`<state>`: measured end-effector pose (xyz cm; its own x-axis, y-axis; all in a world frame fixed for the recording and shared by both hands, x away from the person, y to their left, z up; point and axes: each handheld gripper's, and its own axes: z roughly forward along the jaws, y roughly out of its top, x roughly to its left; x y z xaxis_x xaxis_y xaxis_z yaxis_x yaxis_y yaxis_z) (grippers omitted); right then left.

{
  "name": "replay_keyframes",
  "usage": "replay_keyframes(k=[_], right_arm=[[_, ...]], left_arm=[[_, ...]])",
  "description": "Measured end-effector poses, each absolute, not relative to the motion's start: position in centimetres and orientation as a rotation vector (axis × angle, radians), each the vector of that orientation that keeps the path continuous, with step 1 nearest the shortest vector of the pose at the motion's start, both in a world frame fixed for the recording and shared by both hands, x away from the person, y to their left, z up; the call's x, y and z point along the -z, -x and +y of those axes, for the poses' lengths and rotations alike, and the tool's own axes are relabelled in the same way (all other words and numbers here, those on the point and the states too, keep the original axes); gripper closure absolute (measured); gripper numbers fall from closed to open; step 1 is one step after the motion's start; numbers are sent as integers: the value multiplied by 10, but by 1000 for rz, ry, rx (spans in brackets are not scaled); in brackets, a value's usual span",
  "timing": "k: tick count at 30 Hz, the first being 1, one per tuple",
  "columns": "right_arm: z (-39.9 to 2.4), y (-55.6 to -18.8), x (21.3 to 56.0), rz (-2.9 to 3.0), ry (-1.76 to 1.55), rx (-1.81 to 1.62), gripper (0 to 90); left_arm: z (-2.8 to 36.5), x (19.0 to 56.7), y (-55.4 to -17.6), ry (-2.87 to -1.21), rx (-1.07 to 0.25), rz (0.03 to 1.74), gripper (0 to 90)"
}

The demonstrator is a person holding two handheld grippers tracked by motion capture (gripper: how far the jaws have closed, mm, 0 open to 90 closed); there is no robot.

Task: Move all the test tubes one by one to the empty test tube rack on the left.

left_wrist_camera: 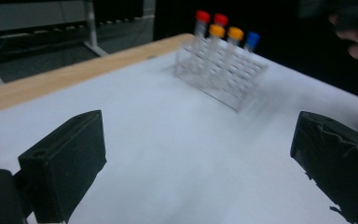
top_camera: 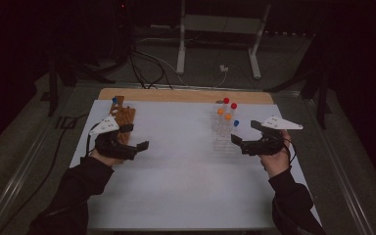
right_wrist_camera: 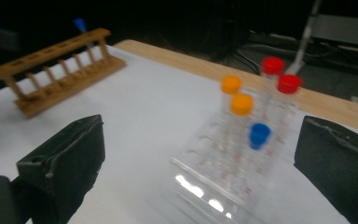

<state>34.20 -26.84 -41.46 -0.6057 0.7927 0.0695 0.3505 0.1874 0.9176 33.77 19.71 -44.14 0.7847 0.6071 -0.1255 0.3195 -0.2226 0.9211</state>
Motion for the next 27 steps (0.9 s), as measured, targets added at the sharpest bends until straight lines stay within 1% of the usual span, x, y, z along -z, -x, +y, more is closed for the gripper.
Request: replay_keyframes(k=[8,15,16,18,19,20,21,22,27], right_arm=[[-277,-356,429,2031,-1155,-1339,16],[-277,-368,448,2024,-1239,-1275,66],[-277,-370,451,2024,-1249,-1273,86],[-278,-373,456,2021,-1262,-1261,177],[-278,-375,457,2025,-1264,-1255,189],[-278,-376,459,2019,-1276,-1242,222],[-278,-378,460,2010,-1291,-1245,261],[-279,-380,461,2016,-1291,-1251,322],[-275,-389,463,2050,-1300,-1232,482]], left_arm=[[179,464,-315,-1872,-274,663,41],[167,472,-306,-1912,-249,619,41],[166,472,-305,-1919,-258,611,41],[165,473,-304,-1918,-254,605,41],[165,473,-304,-1916,-254,607,41],[165,473,-304,-1915,-257,605,41],[165,473,-304,-1913,-242,605,41],[165,473,-304,-1916,-240,604,41],[164,475,-304,-1927,-241,594,41]])
